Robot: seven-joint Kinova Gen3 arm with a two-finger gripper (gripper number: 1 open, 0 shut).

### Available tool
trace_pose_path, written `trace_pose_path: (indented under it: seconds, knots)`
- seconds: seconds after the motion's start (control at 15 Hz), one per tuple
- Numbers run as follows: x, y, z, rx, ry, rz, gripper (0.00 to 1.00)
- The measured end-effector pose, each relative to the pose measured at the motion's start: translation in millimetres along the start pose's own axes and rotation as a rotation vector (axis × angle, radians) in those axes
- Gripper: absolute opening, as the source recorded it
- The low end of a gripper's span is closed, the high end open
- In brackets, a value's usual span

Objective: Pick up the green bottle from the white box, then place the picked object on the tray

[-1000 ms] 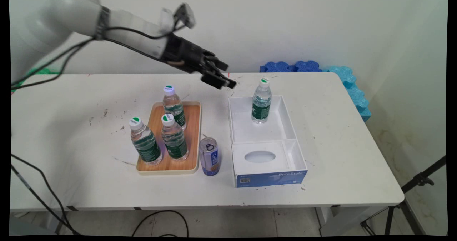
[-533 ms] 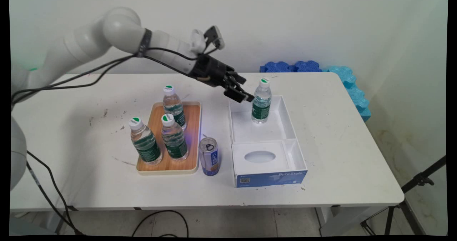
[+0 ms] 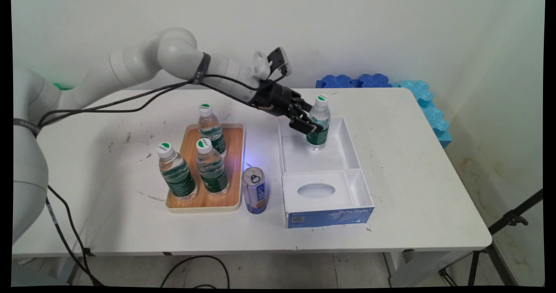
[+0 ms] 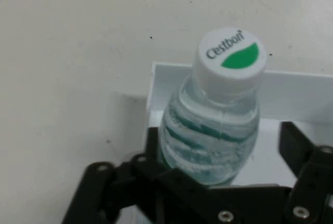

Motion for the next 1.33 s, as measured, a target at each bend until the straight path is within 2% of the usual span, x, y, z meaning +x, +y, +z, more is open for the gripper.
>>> trace_pose_path:
  seconds: [0.07,0.53,0.8,1.0,1.2,1.33]
  knots:
    - [0,-1,4,0.002,0.003,0.005,0.00]
    - [4,-3,14,0.016,0.037,0.027,0.00]
    - [14,-5,-7,0.028,0.075,0.018,0.00]
    - [25,-6,-42,0.030,0.111,-0.006,0.00]
    - [34,-7,-90,0.028,0.146,-0.017,0.00]
    - [34,-12,-126,0.042,0.163,-0.017,0.00]
